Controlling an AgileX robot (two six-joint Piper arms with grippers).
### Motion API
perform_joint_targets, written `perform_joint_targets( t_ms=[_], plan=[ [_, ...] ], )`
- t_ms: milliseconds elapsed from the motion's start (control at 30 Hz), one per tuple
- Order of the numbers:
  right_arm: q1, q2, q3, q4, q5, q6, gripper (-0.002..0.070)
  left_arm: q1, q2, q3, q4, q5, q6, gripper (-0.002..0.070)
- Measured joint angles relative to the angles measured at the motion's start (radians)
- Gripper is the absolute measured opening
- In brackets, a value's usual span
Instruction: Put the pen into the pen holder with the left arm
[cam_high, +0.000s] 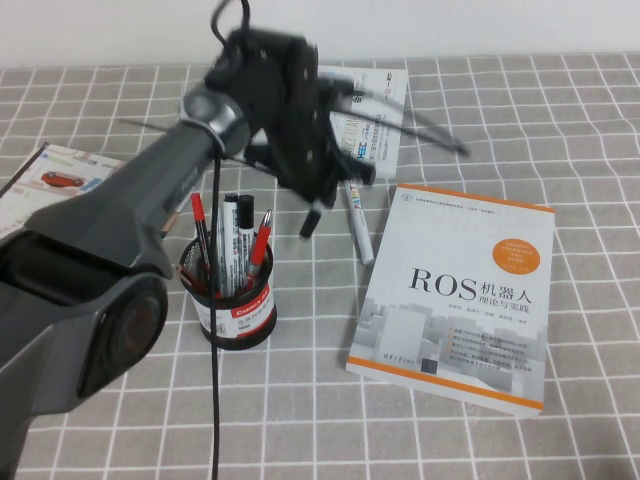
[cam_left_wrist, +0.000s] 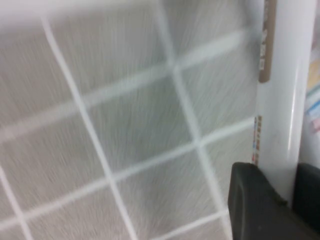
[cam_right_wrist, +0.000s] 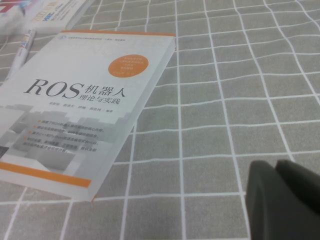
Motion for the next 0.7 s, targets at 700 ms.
perform_joint_targets(
  t_ms=[700],
  plan=[
    [0.0, 0.0, 0.0, 0.0, 0.0, 0.0, -0.0015, -0.149, -0.44, -0.069, 0.19, 0.03, 0.045, 0.0113]
  ],
)
